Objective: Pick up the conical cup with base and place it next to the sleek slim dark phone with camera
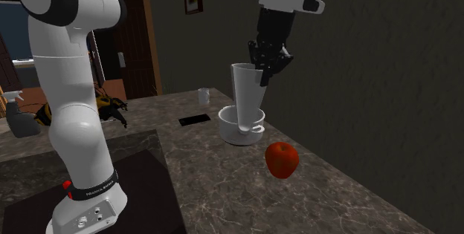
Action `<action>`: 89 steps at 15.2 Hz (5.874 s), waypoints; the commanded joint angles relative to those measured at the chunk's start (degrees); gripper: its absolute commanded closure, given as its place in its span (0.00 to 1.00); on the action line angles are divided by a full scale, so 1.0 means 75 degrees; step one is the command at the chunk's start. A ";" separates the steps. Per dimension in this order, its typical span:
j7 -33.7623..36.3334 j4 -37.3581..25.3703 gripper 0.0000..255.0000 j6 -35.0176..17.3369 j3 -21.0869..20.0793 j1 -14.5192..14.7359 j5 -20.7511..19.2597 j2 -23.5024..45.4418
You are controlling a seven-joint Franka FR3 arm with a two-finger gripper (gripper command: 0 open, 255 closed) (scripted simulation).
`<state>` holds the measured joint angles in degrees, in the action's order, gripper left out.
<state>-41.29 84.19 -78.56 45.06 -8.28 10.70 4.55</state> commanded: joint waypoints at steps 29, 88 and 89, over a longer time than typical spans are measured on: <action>0.3662 -0.0095 1.00 0.0531 -0.1675 0.1869 -0.0347 -0.1292; 0.6682 0.3364 1.00 -0.4159 -0.3685 0.3697 0.0197 -0.0637; 0.6659 0.3447 1.00 -0.4256 -0.3686 0.3697 0.0210 -0.0620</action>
<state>8.87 109.13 -109.53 17.41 19.46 12.19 -0.08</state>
